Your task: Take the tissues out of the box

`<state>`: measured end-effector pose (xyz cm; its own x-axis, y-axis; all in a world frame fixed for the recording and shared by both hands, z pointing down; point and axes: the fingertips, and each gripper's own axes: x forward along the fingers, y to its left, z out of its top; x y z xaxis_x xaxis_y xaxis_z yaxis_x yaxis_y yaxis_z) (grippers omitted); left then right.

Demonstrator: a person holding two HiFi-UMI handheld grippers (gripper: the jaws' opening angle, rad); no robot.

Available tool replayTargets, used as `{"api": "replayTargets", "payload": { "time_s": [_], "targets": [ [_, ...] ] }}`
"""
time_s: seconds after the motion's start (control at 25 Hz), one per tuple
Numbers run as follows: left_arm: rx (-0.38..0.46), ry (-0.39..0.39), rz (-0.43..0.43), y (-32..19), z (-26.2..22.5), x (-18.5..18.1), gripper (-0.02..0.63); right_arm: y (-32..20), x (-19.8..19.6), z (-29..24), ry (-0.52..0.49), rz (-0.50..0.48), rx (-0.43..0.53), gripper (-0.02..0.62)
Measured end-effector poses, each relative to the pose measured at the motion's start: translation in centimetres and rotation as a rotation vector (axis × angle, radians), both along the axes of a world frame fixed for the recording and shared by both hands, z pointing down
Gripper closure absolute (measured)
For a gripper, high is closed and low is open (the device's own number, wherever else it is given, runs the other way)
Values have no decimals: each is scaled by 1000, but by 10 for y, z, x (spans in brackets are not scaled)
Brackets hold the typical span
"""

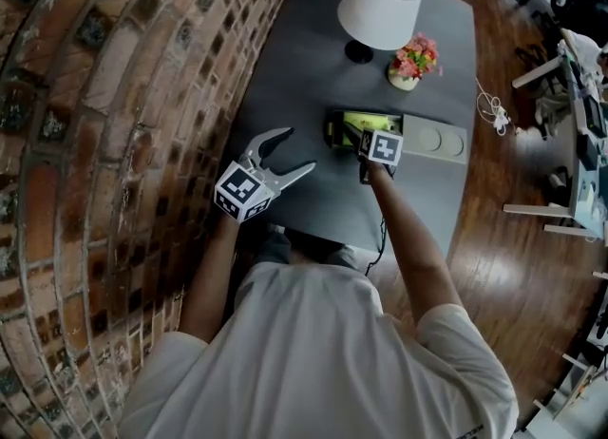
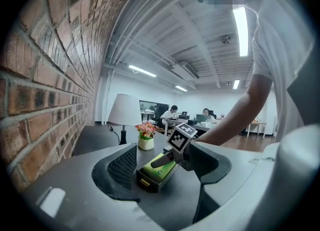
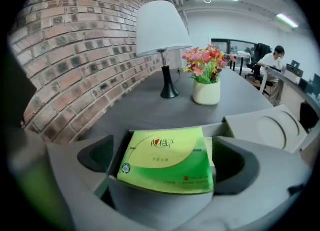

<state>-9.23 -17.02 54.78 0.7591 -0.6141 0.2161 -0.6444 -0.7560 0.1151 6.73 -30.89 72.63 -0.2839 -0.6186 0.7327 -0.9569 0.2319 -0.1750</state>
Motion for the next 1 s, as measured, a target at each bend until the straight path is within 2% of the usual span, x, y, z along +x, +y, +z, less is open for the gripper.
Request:
{"api": "replayTargets", "payload": {
  "time_s": [0.16,0.48,0.64,1.0],
  "targets": [
    [-23,11,0,5,6,3,285,-3,-10,7,57,9,45,-20],
    [-39,14,-14,9,9,-1,285,-2,-7,23,201,3,38,-12],
    [-42,15,-16,10,11,-1,285,-3,-5,26,210,10,31,-3],
    [-21,15,-21,6,6,6,285,-1,-3,22,215,-14,33,86]
  ]
}}
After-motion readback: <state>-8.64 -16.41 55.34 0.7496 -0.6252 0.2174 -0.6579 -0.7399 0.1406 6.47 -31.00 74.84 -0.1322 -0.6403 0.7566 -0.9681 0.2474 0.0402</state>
